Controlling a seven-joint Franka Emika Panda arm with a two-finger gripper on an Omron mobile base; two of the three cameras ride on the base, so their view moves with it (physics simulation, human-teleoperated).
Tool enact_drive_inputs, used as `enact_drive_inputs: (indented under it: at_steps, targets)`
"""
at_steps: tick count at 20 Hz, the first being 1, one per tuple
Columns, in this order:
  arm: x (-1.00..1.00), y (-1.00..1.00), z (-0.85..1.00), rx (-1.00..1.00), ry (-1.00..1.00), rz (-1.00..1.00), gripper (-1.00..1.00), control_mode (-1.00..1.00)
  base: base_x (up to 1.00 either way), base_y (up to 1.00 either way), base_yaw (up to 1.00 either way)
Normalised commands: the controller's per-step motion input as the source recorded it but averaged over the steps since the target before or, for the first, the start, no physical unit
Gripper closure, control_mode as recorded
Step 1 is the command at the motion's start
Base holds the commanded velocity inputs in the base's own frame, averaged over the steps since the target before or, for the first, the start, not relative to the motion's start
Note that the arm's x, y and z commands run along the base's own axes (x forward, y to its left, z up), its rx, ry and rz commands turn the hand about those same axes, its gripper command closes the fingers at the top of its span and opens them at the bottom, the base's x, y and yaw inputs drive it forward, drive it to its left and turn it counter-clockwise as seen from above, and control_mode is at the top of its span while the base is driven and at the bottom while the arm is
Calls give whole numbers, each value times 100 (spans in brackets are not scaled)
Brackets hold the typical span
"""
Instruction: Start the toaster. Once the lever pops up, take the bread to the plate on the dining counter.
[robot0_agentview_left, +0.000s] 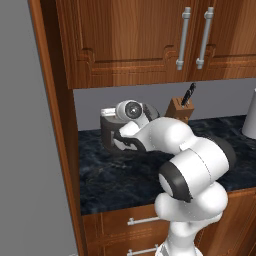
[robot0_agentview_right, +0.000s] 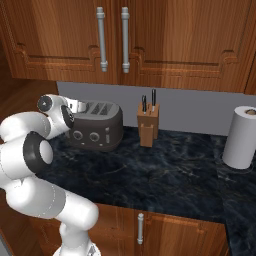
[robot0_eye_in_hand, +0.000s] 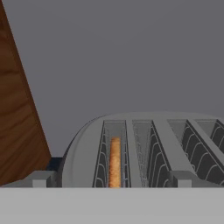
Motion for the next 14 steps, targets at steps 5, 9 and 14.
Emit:
enact_drive_inputs:
  at_steps: [5, 9, 14]
  targets:
    - [0, 0, 0, 0, 0, 0, -100, -100, 0, 0, 0]
    - [0, 0, 0, 0, 0, 0, -100, -100, 0, 0, 0]
    - [0, 0, 0, 0, 0, 0, -100, -100, 0, 0, 0]
